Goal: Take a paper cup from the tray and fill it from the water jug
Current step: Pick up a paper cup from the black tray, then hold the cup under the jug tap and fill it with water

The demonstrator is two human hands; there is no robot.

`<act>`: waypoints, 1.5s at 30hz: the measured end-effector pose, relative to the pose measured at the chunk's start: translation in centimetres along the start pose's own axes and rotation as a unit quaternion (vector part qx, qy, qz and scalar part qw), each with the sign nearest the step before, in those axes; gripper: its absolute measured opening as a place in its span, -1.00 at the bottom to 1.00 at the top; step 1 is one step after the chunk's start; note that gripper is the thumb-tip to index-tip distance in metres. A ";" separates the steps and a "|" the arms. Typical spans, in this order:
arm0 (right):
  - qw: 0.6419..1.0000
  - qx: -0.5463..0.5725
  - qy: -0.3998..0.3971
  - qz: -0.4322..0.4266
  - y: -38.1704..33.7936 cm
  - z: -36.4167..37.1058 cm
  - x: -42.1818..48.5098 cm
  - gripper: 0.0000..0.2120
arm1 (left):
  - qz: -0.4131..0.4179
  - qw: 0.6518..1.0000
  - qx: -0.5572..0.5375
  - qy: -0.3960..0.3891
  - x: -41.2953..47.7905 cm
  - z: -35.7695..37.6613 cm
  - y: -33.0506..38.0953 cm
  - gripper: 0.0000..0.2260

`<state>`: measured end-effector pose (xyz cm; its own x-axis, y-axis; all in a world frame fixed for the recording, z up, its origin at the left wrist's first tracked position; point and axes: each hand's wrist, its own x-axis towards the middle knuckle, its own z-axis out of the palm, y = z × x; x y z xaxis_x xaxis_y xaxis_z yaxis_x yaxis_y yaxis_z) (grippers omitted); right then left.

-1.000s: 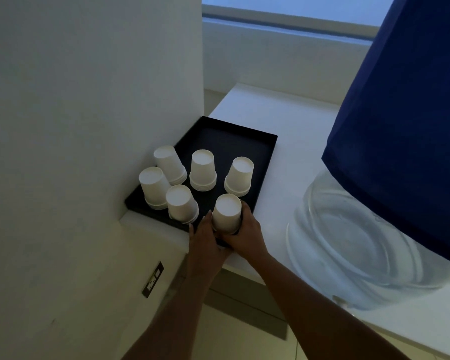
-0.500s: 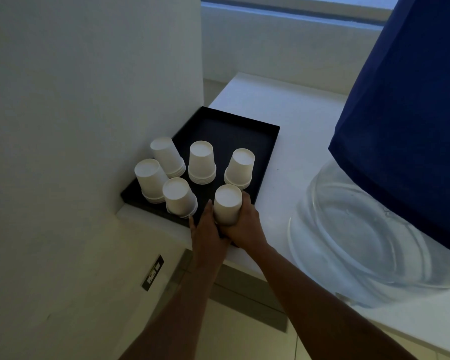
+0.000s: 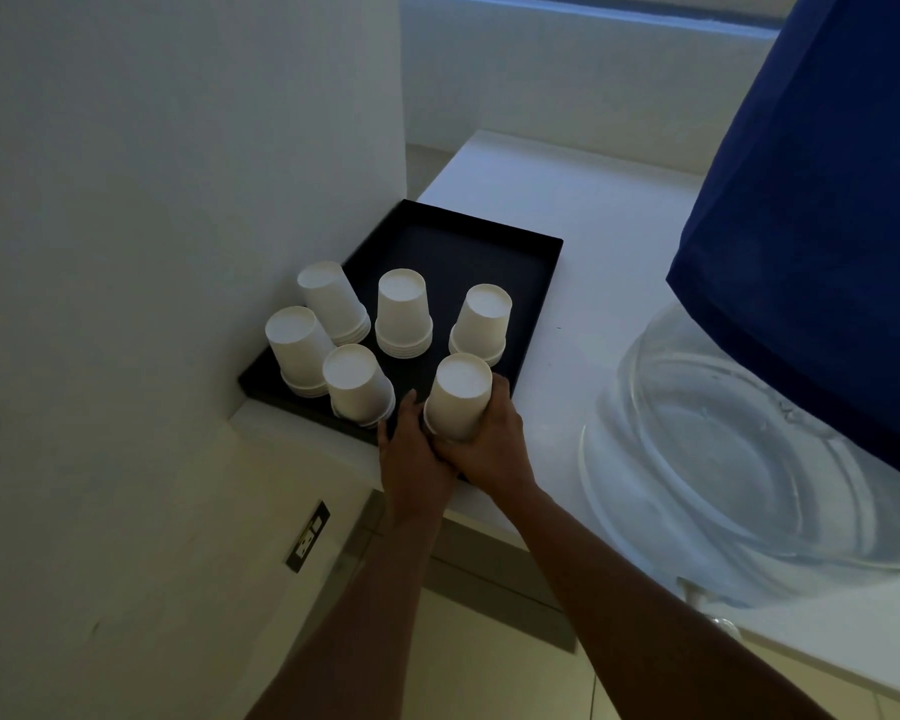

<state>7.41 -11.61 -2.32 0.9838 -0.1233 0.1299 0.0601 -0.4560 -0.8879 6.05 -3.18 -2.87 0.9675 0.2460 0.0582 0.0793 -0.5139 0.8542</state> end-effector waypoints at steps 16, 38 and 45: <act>0.990 0.107 0.095 -0.017 -4.4 -2.9 -2.6 -0.21 | 0.011 0.999 -0.031 0.007 -0.6 -0.6 1.3 -0.38; 0.914 0.334 0.088 0.215 1.8 -8.0 -23.9 -0.44 | -0.063 0.935 -0.162 -0.310 -16.3 -3.3 2.8 -0.85; 0.943 0.173 -0.044 0.282 5.3 -11.0 -26.1 -0.31 | 0.170 0.865 0.084 -0.465 -17.6 -1.5 2.6 -0.75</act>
<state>-19.80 -20.50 -5.58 0.8847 -0.1794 -0.4302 -0.4410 -0.0235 -0.8972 -11.09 -7.60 -0.90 0.7096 -0.6705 -0.2167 -0.2896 -0.5578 0.7778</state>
